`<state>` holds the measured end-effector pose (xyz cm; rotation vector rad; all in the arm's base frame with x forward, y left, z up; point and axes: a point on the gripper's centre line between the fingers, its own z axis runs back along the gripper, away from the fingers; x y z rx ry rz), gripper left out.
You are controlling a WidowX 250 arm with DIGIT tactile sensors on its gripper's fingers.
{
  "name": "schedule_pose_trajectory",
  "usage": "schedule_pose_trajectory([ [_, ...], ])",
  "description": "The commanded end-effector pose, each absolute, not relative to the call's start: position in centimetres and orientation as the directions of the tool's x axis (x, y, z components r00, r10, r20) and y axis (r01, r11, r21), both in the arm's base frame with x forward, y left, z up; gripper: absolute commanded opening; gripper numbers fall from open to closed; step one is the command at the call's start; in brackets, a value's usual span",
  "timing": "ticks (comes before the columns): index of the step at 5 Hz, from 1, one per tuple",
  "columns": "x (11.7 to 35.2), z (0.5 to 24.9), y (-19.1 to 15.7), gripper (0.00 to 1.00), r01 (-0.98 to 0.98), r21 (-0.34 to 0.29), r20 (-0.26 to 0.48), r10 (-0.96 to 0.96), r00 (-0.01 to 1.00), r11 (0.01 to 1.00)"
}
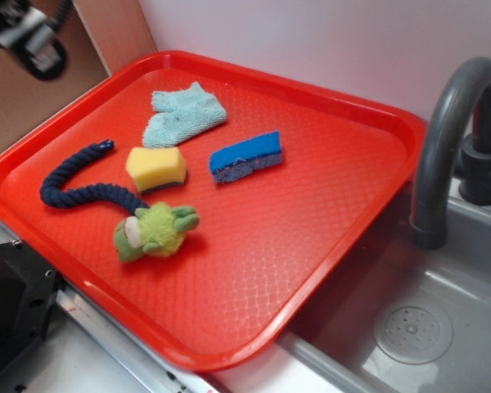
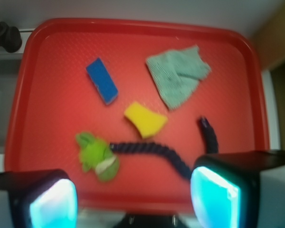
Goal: Grab the blue sponge.
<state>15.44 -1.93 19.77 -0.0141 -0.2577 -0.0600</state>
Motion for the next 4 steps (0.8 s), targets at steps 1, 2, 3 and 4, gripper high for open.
schedule_pose_trajectory([
  [1, 20.8, 17.3, -3.2, 1.00, 0.293, 0.019, 0.336, -0.282, 0.899, 0.956],
  [2, 23.4, 15.1, -4.2, 1.00, 0.317, 0.041, 0.325, -0.313, 0.893, 0.947],
  [3, 25.1, 13.6, -4.7, 1.00, 0.329, 0.054, 0.323, -0.328, 0.888, 0.943],
  [4, 27.0, 11.0, -5.9, 1.00, 0.342, 0.054, 0.290, -0.342, 0.894, 0.938],
])
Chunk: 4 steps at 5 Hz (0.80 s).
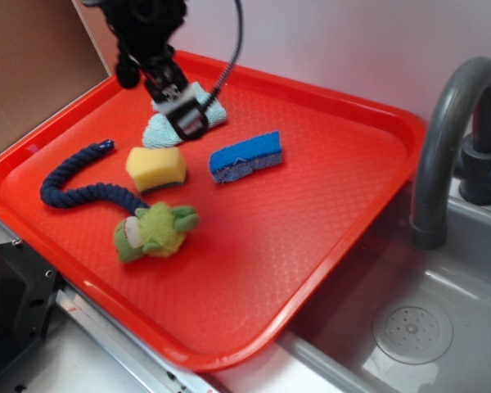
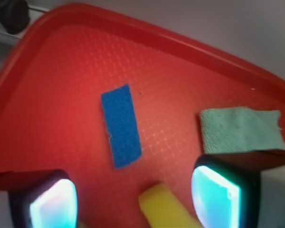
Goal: Grab the blue sponge.
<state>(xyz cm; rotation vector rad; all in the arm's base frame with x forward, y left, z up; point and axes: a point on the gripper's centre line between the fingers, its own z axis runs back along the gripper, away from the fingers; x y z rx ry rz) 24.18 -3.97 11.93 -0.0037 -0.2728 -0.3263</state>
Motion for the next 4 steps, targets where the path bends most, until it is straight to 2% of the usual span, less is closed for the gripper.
schedule_pose_trajectory([
  [1, 28.3, 8.5, -6.0, 1.00, 0.342, 0.049, 0.238, -0.343, 0.908, 0.938],
  [3, 28.7, 4.6, -7.6, 1.00, 0.418, 0.009, 0.162, -0.413, 0.896, 0.909],
  [4, 28.3, 4.1, -7.9, 0.00, 0.432, 0.002, 0.155, -0.427, 0.891, 0.902],
])
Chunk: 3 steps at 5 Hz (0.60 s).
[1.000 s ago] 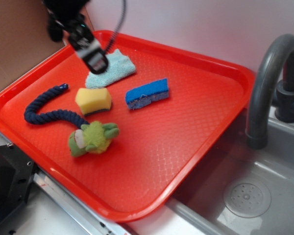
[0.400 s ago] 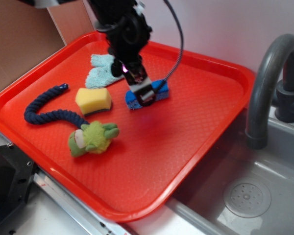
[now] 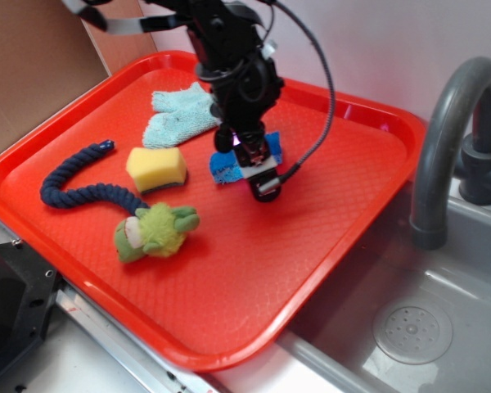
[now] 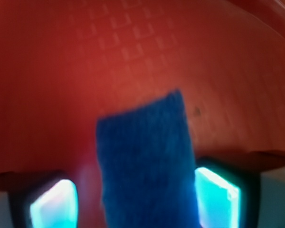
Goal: Grab the blue sponge.
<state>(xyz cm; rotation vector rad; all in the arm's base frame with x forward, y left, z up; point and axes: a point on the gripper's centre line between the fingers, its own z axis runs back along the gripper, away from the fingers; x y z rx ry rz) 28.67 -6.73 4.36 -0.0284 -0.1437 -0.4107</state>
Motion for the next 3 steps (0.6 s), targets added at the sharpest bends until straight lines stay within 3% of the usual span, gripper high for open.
schedule_pose_trajectory([
  [1, 28.0, 4.2, -8.1, 0.00, 0.439, 0.004, 0.157, -0.434, 0.887, 0.898],
  [2, 27.6, 4.7, -8.0, 0.00, 0.436, 0.018, 0.151, -0.434, 0.888, 0.900],
  [3, 28.1, 9.6, -6.0, 0.00, 0.318, 0.130, 0.101, -0.331, 0.938, 0.939],
])
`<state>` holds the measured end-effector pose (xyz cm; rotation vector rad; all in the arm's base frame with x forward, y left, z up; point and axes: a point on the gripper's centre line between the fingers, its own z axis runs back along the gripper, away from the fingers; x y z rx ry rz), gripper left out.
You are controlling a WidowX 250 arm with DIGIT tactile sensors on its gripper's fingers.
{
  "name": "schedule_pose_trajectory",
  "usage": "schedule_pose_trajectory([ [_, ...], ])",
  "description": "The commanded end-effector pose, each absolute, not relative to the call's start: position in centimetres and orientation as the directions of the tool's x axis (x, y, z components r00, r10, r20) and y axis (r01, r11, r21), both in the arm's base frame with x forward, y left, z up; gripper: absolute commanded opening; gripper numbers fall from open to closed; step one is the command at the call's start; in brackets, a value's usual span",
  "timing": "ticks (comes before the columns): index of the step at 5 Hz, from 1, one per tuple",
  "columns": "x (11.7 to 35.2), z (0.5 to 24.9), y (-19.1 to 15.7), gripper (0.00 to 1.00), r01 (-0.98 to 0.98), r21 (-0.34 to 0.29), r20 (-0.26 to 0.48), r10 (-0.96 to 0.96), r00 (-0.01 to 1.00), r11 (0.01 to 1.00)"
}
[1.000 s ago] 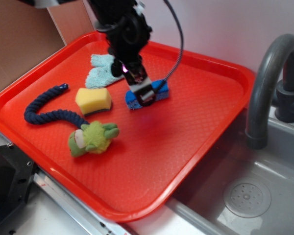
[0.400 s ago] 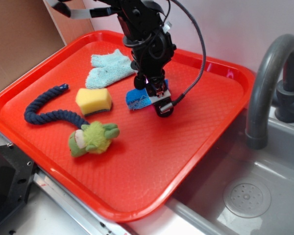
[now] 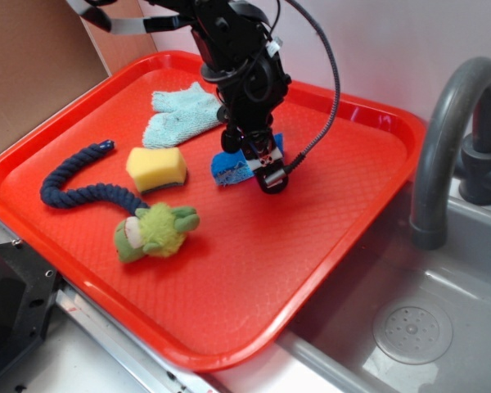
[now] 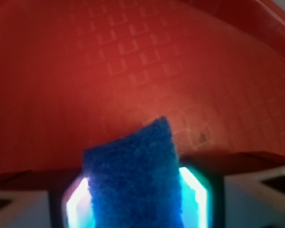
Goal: Grab the blue sponge.
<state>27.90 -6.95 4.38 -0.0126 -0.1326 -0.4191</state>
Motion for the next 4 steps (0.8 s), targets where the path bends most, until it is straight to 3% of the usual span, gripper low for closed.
schedule_pose_trajectory([
  [1, 27.3, 14.6, -4.3, 0.00, 0.093, 0.151, 0.143, -0.115, 0.983, 0.984],
  [2, 25.3, 19.6, -3.4, 0.00, -0.138, 0.123, 0.219, 0.109, 0.970, 0.983],
  [3, 24.9, 23.3, -4.3, 0.00, -0.104, 0.071, 0.242, 0.084, 0.967, 0.992],
  [4, 26.1, 22.2, -5.3, 0.00, -0.006, 0.023, 0.243, 0.000, 0.970, 1.000],
])
